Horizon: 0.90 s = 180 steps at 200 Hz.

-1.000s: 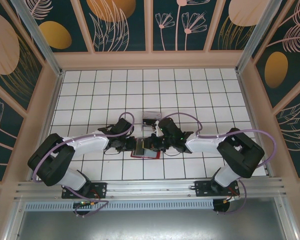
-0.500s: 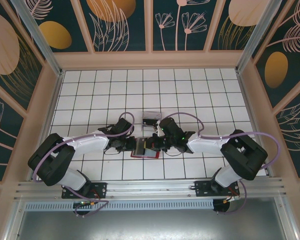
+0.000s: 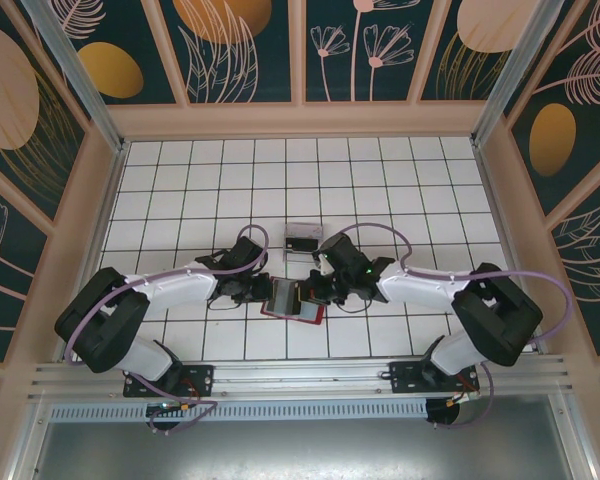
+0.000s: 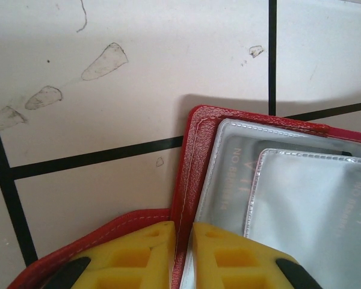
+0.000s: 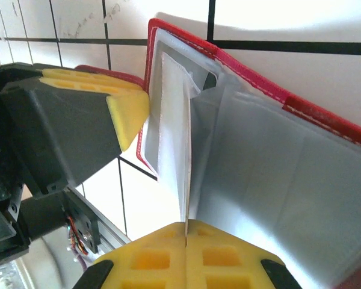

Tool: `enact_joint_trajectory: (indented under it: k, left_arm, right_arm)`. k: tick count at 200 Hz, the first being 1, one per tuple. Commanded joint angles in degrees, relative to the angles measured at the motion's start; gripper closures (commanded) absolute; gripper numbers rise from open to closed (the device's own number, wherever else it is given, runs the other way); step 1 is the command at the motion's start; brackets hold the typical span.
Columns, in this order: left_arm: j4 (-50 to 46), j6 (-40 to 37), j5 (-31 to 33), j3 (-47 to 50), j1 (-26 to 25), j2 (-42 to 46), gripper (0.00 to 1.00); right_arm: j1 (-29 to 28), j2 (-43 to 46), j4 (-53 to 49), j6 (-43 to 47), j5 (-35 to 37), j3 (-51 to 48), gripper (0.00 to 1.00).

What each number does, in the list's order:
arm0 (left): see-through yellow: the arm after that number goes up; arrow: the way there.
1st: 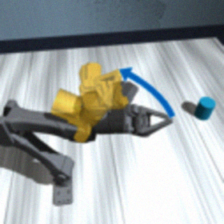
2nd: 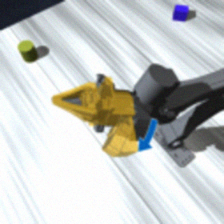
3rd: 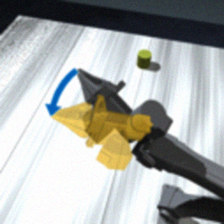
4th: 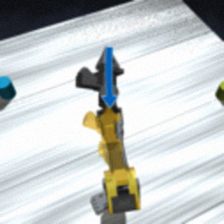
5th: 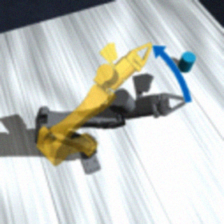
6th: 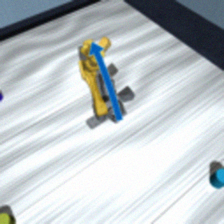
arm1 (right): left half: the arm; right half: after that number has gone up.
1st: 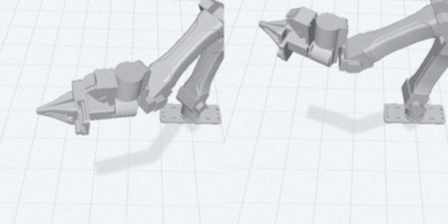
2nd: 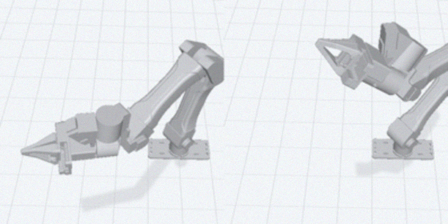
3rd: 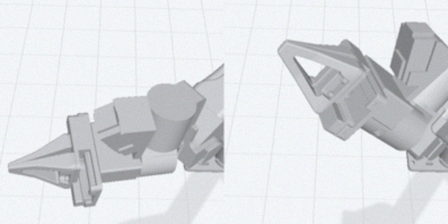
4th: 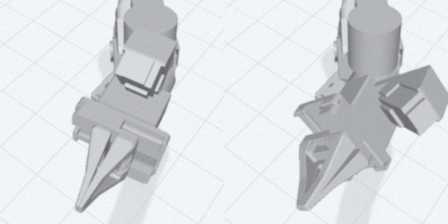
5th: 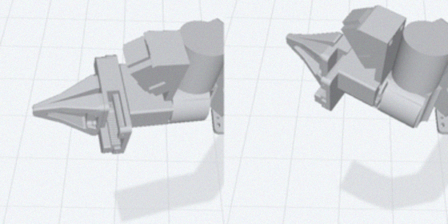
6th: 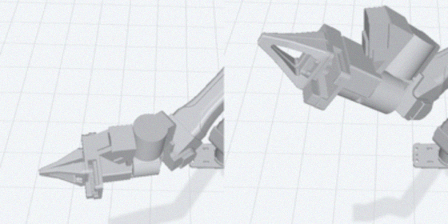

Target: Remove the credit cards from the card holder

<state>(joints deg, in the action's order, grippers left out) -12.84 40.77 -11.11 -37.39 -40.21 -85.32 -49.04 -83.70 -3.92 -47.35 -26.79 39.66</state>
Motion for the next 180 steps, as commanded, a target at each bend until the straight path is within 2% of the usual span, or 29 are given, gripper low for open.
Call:
enact_joint_trajectory:
  k: [1, 33, 80, 126, 180]
  left_arm:
    - [-1.9, 1.2, -0.1, 3.1, -0.2, -1.5, 0.83]
    - [-0.8, 2.8, -0.8, 4.9, -0.2, 1.4, 0.83]
    - [0.3, 5.4, -1.6, 8.7, -0.2, 5.0, 0.83]
    - [1.2, 8.3, -2.5, 11.8, -0.3, 9.1, 0.82]
    - [1.8, 10.6, -1.7, 12.1, -0.3, 13.1, 0.82]
  right_arm:
    - [0.5, 2.4, -9.8, 4.8, 1.4, 2.1, 0.98]
    - [0.6, 4.2, -16.4, 9.5, 4.3, 4.6, 0.98]
    - [0.9, 6.5, -25.0, 18.7, 12.1, 10.6, 0.99]
    - [1.5, 6.1, -27.7, 28.0, 19.1, 16.1, 1.0]
    - [1.0, 1.3, -30.0, 51.5, 26.5, 23.3, 1.0]
